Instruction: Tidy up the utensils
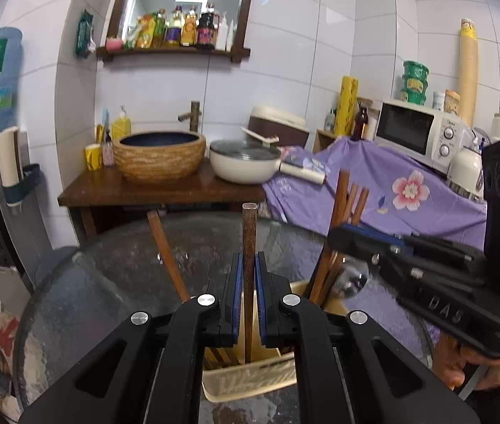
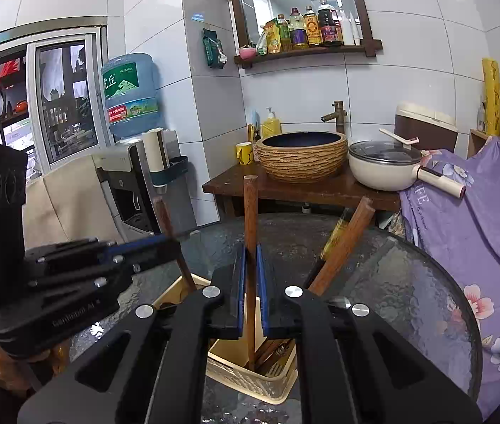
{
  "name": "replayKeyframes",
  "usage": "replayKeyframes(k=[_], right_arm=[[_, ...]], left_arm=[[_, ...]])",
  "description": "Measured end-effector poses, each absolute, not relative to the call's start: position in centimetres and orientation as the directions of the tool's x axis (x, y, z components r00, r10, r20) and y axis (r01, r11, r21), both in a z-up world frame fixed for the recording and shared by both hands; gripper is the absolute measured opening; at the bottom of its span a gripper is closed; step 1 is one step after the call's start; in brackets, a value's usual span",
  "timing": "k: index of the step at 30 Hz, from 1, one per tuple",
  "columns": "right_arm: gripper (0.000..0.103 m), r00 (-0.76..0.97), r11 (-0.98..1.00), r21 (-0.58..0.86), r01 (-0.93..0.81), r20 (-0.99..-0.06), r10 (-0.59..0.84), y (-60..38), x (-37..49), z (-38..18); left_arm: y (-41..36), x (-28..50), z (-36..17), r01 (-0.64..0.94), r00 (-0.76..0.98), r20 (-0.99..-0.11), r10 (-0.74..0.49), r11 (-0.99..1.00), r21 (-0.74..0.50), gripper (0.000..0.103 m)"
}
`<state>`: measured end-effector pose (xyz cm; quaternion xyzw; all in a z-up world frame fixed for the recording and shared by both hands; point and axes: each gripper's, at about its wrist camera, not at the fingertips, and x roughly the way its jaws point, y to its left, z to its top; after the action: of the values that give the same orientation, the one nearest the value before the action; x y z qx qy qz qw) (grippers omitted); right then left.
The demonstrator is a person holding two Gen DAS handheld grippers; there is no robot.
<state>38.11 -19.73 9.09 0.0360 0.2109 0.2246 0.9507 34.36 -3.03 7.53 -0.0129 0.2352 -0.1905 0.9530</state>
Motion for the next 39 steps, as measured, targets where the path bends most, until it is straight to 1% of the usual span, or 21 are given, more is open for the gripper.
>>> replayKeyframes(k=[2, 3, 4, 5, 6, 7, 8, 9, 10, 11, 12, 13, 15, 17, 19, 21, 26, 32, 34, 36, 39], right_arm=[[0.007, 0.805, 0.895, 0.166, -0.413, -0.393, 0.444, -19.8, 38.1, 8.5], [0.009, 0.808, 0.900, 0.160, -0.406, -0.397, 0.435, -19.8, 38.0, 8.3], [0.019, 0.812, 0.903, 0.154, -0.401, -0.397, 0.429, -19.9, 37.9, 8.2], [0.028, 0.815, 0.903, 0.152, -0.403, -0.388, 0.429, -20.1, 37.6, 8.1], [0.054, 0.822, 0.902, 0.156, -0.402, -0.373, 0.431, -20.4, 37.2, 8.1], [0.068, 0.839, 0.902, 0.166, -0.398, -0.332, 0.431, -21.0, 36.3, 8.4], [0.068, 0.849, 0.902, 0.167, -0.397, -0.308, 0.431, -21.3, 35.7, 8.8], [0.069, 0.857, 0.904, 0.159, -0.397, -0.288, 0.427, -21.5, 35.0, 9.3], [0.074, 0.871, 0.910, 0.142, -0.390, -0.264, 0.414, -21.8, 33.9, 9.7], [0.077, 0.882, 0.914, 0.132, -0.384, -0.240, 0.406, -22.1, 33.0, 10.0], [0.084, 0.889, 0.915, 0.125, -0.384, -0.218, 0.403, -22.3, 32.0, 10.1], [0.091, 0.893, 0.915, 0.118, -0.386, -0.201, 0.403, -22.4, 31.1, 10.2], [0.097, 0.899, 0.914, 0.093, -0.396, -0.165, 0.406, -22.3, 28.7, 9.9], [0.097, 0.899, 0.911, 0.049, -0.410, -0.145, 0.413, -22.0, 26.3, 9.2], [0.097, 0.900, 0.912, 0.013, -0.411, -0.152, 0.408, -21.6, 24.6, 8.5], [0.097, 0.901, 0.914, 0.007, -0.405, -0.169, 0.400, -21.6, 23.3, 7.9], [0.097, 0.917, 0.943, 0.029, -0.332, -0.224, 0.330, -21.9, 19.6, 5.1], [0.097, 0.917, 0.954, 0.071, -0.290, -0.263, 0.299, -22.1, 14.8, 1.8], [0.097, 0.919, 0.956, 0.072, -0.286, -0.261, 0.294, -22.2, 13.2, 1.1], [0.097, 0.930, 0.960, 0.060, -0.275, -0.237, 0.281, -22.4, 11.3, 0.8], [0.097, 0.945, 0.965, 0.023, -0.262, -0.197, 0.262, -22.6, 8.8, 0.8]], left_arm=[[-3.1, 34.3, 6.8, 0.355, 0.812, -0.458, -0.361, 0.929, -0.105, 0.009], [-2.9, 34.1, 6.4, 0.347, 0.813, -0.462, -0.353, 0.932, -0.101, 0.012], [-2.7, 33.9, 6.2, 0.343, 0.814, -0.462, -0.351, 0.934, -0.105, 0.026], [-2.4, 33.6, 6.1, 0.340, 0.816, -0.458, -0.353, 0.934, -0.114, 0.046], [-2.0, 33.1, 6.1, 0.341, 0.819, -0.447, -0.360, 0.932, -0.127, 0.055], [-1.8, 32.7, 6.2, 0.345, 0.820, -0.440, -0.367, 0.929, -0.133, 0.072], [-1.5, 32.0, 6.3, 0.351, 0.822, -0.429, -0.375, 0.926, -0.138, 0.080], [-1.5, 31.5, 6.4, 0.356, 0.823, -0.424, -0.379, 0.925, -0.135, 0.082], [-1.3, 30.4, 6.5, 0.365, 0.827, -0.414, -0.380, 0.923, -0.119, 0.088], [-1.2, 29.7, 6.5, 0.370, 0.830, -0.408, -0.380, 0.923, -0.107, 0.095], [-1.2, 29.1, 6.5, 0.376, 0.832, -0.401, -0.383, 0.921, -0.099, 0.097], [-1.1, 28.0, 6.4, 0.393, 0.833, -0.385, -0.398, 0.915, -0.096, 0.096], [-0.7, 26.3, 6.1, 0.427, 0.827, -0.353, -0.437, 0.897, -0.110, 0.097], [0.0, 24.3, 5.5, 0.458, 0.818, -0.316, -0.481, 0.877, -0.147, 0.097], [0.5, 23.0, 5.1, 0.471, 0.817, -0.295, -0.496, 0.868, -0.154, 0.097], [1.0, 21.5, 4.3, 0.452, 0.833, -0.285, -0.474, 0.880, -0.142, 0.097], [1.2, 18.6, 2.2, 0.402, 0.848, -0.321, -0.422, 0.906, -0.132, 0.097], [1.5, 13.9, -0.8, 0.279, 0.893, -0.342, -0.292, 0.956, -0.089, 0.097], [1.9, 12.6, -1.3, 0.267, 0.893, -0.343, -0.292, 0.956, -0.118, 0.097], [2.3, 11.4, -1.4, 0.267, 0.892, -0.337, -0.302, 0.952, -0.147, 0.097], [2.3, 9.8, -1.3, 0.254, 0.909, -0.312, -0.277, 0.961, -0.112, 0.097]])
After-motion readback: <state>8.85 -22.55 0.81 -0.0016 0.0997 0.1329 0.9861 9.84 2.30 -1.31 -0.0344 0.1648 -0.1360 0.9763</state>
